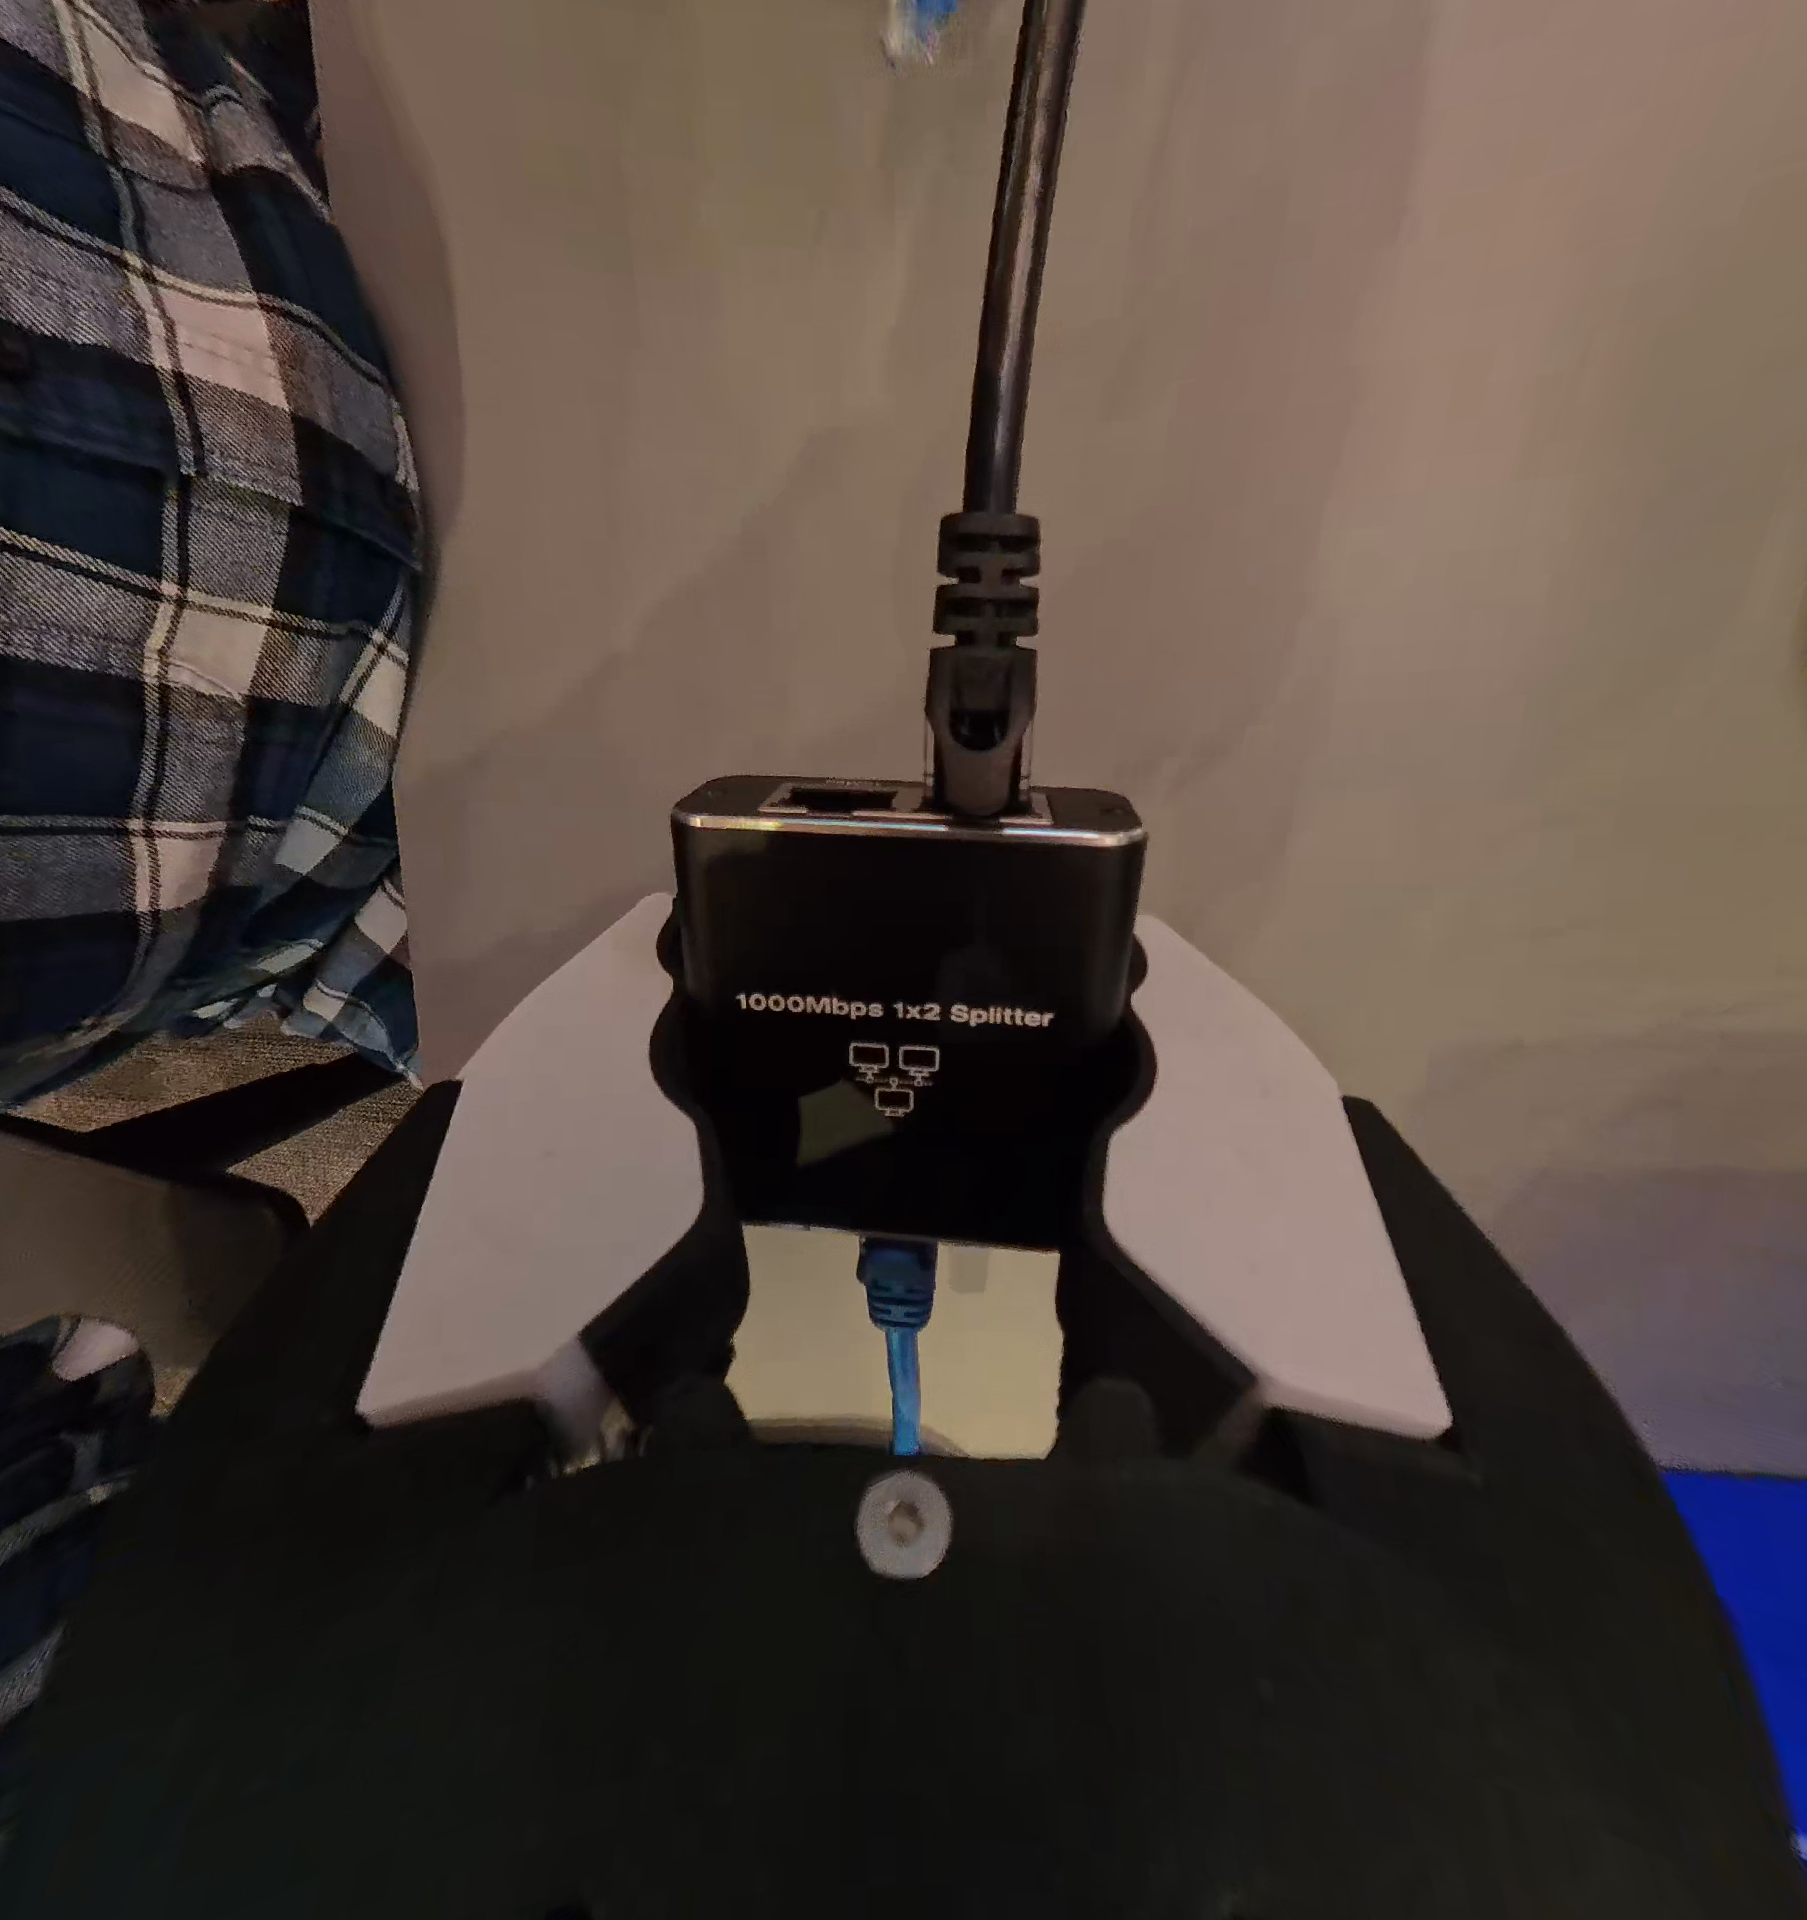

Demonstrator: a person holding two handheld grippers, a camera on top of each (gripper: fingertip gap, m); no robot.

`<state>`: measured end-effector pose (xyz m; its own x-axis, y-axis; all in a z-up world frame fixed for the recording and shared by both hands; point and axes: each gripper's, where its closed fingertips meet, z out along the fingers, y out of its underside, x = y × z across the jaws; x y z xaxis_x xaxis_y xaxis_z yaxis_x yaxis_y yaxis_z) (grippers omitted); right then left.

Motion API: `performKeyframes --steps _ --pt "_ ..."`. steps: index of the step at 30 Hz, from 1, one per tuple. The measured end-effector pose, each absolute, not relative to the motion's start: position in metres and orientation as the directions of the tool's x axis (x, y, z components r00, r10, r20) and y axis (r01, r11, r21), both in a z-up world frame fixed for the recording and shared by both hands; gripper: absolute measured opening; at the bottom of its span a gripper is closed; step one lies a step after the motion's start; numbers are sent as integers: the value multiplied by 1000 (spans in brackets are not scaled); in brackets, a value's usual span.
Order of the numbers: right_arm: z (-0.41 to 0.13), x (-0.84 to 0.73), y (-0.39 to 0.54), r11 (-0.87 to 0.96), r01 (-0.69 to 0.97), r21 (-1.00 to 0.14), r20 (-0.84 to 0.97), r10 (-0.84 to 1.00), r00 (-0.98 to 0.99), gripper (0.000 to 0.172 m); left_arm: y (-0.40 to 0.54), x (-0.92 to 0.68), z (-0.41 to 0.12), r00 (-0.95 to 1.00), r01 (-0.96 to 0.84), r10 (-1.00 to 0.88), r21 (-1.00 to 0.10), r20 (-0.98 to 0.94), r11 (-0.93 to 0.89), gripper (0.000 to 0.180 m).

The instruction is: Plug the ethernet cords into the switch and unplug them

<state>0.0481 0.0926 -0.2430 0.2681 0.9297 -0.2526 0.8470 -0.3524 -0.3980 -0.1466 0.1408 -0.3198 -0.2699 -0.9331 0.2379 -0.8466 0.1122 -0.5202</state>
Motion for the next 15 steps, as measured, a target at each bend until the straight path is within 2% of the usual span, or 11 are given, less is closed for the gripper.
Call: performKeyframes --steps 3,5,8,10,15 --pt "-246 54 86 -357 842 -404 -258 928 269 76 151 -137 -340 -241 -861 -953 -493 184 123 17" --pt "-248 58 84 -359 839 -408 -262 927 269 76 158 -132 -344 -232 -859 -966 -490 114 148 30" --pt "-249 63 82 -361 831 -423 -260 927 271 76 165 -127 -328 -218 -815 -976 -547 -17 191 36" --pt "-250 66 81 -362 825 -433 -260 927 270 76 167 -128 -314 -232 -769 -959 -573 -160 282 37" --pt "-254 70 80 -363 819 -444 -261 927 269 76 153 -136 -321 -333 -722 -836 -453 -435 523 32"
